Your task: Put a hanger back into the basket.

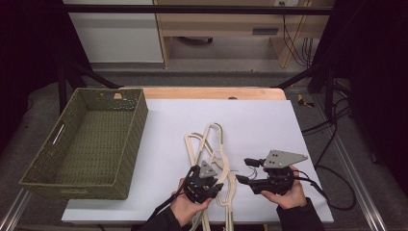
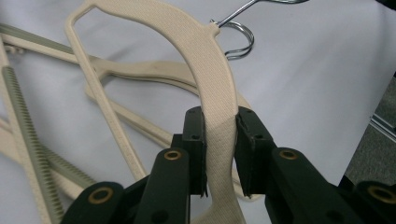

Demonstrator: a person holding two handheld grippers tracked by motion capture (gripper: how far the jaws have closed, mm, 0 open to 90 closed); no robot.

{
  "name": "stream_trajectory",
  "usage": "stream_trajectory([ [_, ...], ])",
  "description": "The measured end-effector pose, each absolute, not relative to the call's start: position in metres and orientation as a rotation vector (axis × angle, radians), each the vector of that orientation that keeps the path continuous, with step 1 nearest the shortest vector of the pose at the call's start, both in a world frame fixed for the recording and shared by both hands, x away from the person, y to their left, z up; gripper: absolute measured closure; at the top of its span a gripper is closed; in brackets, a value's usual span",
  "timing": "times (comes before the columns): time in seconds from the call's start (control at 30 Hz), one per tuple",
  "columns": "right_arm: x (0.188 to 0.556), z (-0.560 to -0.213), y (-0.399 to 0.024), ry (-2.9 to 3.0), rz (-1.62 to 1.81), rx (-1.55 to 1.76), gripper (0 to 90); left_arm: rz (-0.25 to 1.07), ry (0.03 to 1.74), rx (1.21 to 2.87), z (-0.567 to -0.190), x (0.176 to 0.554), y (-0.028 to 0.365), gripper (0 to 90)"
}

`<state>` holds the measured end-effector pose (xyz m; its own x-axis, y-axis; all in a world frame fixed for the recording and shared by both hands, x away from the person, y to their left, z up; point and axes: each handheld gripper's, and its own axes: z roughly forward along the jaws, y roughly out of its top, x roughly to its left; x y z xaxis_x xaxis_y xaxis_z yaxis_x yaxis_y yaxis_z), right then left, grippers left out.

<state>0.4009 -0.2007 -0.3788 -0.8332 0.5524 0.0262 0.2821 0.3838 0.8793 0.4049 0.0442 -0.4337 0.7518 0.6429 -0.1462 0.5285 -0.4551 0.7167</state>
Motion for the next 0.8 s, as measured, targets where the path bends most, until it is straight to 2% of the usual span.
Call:
stream_trajectory([
  [0.2, 0.398, -0.374, -0.213, 2.264, 1.407, 0.795, 19.3, 0.217, 0.876, 2.125, -0.424, 0.406, 0.062, 76.0],
  [0.4, 0.406, -0.387, -0.217, 2.299, 1.432, 0.824, 21.9, 0.231, 0.886, 2.103, -0.419, 0.406, 0.075, 76.6],
  [0.5, 0.412, -0.399, -0.204, 2.352, 1.438, 0.799, 31.9, 0.235, 0.888, 2.1, -0.419, 0.406, 0.08, 76.8],
  [0.57, 0.418, -0.41, -0.19, 2.374, 1.487, 0.788, 41.8, 0.238, 0.889, 2.098, -0.419, 0.405, 0.082, 76.9],
  [0.8, 0.436, -0.429, -0.157, 2.417, 1.519, 0.736, 63.8, 0.245, 0.878, 2.107, -0.42, 0.404, 0.088, 77.0],
])
